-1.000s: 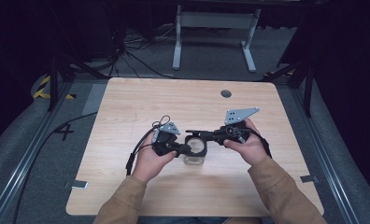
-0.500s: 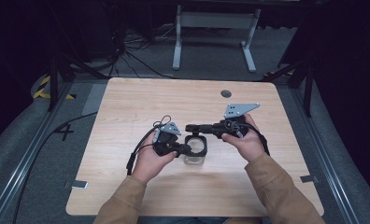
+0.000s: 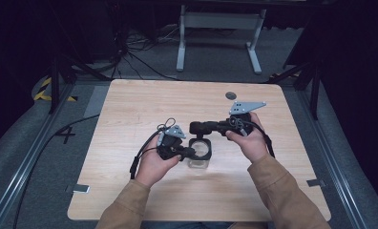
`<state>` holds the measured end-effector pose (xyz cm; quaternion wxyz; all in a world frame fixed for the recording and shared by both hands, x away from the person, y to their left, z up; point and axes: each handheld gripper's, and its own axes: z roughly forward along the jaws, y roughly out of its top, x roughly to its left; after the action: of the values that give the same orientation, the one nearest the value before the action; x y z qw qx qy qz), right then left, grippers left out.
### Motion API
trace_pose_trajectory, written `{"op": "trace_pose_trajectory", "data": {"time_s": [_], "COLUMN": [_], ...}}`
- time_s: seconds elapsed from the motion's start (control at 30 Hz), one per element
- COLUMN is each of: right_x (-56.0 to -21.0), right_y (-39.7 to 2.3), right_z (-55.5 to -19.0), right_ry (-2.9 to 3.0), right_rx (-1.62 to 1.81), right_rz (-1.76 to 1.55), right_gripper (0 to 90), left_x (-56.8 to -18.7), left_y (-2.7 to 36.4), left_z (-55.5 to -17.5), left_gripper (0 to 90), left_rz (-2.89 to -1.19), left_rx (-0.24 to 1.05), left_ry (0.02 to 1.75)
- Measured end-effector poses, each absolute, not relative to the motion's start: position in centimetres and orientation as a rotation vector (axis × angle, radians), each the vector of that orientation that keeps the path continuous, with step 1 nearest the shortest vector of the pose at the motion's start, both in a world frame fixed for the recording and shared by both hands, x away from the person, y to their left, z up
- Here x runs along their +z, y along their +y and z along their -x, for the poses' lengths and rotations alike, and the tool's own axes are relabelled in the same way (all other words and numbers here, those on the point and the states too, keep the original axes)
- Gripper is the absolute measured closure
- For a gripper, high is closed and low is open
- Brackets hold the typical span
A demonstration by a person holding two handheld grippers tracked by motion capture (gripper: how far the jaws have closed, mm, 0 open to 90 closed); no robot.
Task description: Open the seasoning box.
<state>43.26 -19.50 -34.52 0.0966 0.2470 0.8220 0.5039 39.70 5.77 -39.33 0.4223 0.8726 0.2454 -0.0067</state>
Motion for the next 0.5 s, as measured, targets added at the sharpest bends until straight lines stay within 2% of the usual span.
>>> {"op": "trace_pose_trajectory", "data": {"time_s": [0.23, 0.5], "right_x": [-34.64, -34.19], "right_y": [-19.57, -19.86], "right_z": [-43.41, -42.67], "right_ry": [2.420, 2.425], "right_rx": [1.475, 1.497], "right_rz": [-0.777, -0.729], "right_gripper": [90.0, 90.0], "left_x": [-39.37, -39.10], "left_y": [5.76, 5.95], "left_z": [-39.69, -39.61], "left_gripper": [84.1, 78.3], "left_rz": [-2.180, -2.184], "left_rx": [-0.017, -0.006], "left_ry": [0.613, 0.612]}}
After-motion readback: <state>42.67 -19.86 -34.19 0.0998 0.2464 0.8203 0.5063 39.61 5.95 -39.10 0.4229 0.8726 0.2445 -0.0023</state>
